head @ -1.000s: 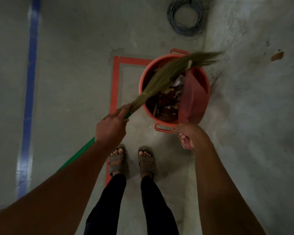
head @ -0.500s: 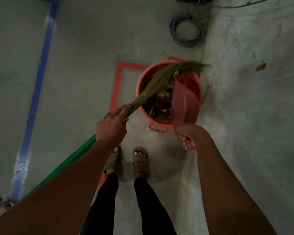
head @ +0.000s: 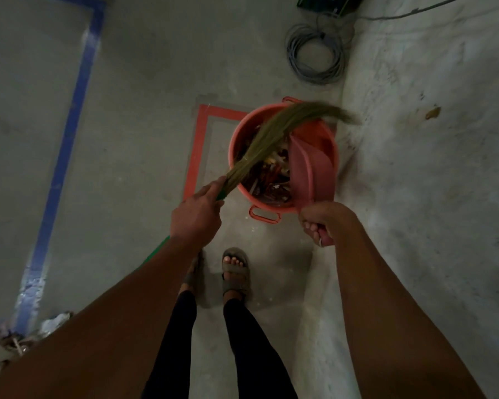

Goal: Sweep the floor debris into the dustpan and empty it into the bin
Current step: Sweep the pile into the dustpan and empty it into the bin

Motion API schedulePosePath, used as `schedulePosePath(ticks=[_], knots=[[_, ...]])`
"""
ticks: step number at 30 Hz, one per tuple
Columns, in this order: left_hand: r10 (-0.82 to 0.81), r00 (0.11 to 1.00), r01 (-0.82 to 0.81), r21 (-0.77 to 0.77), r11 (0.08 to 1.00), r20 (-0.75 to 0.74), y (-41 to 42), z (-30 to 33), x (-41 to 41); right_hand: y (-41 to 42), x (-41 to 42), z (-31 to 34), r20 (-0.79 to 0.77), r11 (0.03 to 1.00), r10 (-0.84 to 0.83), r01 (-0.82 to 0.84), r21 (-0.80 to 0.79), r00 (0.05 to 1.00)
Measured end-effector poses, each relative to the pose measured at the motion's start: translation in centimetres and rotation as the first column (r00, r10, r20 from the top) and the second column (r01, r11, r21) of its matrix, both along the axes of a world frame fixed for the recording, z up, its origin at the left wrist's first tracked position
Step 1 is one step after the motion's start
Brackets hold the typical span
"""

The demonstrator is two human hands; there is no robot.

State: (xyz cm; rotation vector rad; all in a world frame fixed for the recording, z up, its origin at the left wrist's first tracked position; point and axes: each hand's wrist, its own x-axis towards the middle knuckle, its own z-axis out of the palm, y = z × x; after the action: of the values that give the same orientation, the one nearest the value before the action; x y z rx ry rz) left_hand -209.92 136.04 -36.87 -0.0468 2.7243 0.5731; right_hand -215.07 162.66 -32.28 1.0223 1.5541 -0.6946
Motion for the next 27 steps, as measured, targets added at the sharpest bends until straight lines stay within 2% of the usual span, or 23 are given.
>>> schedulePosePath(ticks=[9, 15, 17, 18, 21, 23, 27], knots=[[0.093, 0.994, -0.098, 0.078, 0.992, 0.061, -1.1, -0.4, 0.3, 1.2, -0.1, -0.9, -0.126, 0.963, -0.265, 0.254, -0.093, 0.956], [0.145, 0.989, -0.144, 0.136, 0.98, 0.001, -2.1, -1.4, 0.9, -0.6, -1.3, -2.1, -0.103, 0.842, -0.477, 0.419, -0.34, 0.873], [0.188, 0.982, -0.181, 0.19, 0.965, -0.02, -2.3, -1.8, 0.7, -1.4, -2.0, -3.1, -0.018, 0.756, -0.55, 0.489, -0.435, 0.835], [0.217, 0.976, -0.206, 0.214, 0.955, -0.025, -2.4, -2.2, 0.6, -1.8, -2.5, -3.9, 0.056, 0.683, -0.598, 0.545, -0.485, 0.8], [0.29, 0.957, -0.273, 0.263, 0.925, -0.028, -2.8, -3.7, 0.0, -2.6, -4.0, -6.6, 0.321, 0.38, -0.703, 0.717, -0.585, 0.635], [0.319, 0.948, -0.3, 0.284, 0.911, -0.022, -3.0, -5.3, -0.4, -3.0, -5.1, -8.9, 0.415, 0.234, -0.716, 0.754, -0.614, 0.561], [0.341, 0.94, -0.329, 0.27, 0.905, 0.004, -3.5, -9.9, -1.2, -3.4, -7.9, -13.9, 0.466, 0.092, -0.771, 0.8, -0.593, 0.434]])
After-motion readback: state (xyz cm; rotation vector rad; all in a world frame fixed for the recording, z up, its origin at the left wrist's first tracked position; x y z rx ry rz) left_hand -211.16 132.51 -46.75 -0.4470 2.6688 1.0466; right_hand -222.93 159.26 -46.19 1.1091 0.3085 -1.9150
